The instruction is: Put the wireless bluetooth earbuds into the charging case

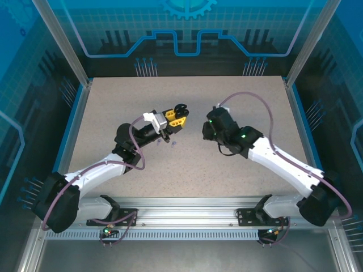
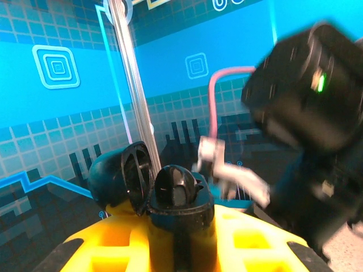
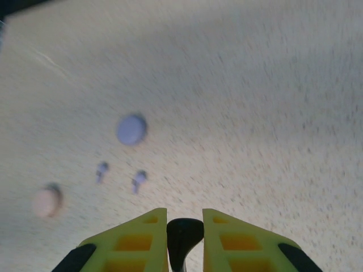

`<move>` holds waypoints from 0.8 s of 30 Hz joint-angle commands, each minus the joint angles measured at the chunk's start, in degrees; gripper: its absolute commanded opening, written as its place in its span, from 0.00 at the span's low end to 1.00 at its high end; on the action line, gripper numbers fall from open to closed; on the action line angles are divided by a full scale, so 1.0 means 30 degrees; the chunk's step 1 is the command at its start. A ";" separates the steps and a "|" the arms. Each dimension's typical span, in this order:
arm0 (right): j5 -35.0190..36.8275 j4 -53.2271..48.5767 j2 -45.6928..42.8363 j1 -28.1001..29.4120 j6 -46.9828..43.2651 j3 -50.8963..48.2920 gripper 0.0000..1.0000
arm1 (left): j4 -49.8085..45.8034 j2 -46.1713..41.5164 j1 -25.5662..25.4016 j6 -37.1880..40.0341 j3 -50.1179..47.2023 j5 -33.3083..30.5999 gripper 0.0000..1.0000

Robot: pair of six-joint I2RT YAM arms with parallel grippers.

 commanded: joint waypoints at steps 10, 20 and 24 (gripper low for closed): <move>-0.0669 0.1312 -0.2072 0.0333 -0.3543 0.5309 0.17 | 0.1491 0.1500 -0.0620 0.0567 0.0745 0.0213 0.00; -0.0892 0.3254 -0.2151 0.1542 -0.4526 0.4773 0.17 | 0.2004 0.2472 -0.0837 0.0334 0.1362 0.0119 0.00; -0.1026 0.4054 -0.2098 0.1901 -0.5133 0.4147 0.17 | 0.2035 0.2649 -0.0929 0.0316 0.1502 0.0205 0.00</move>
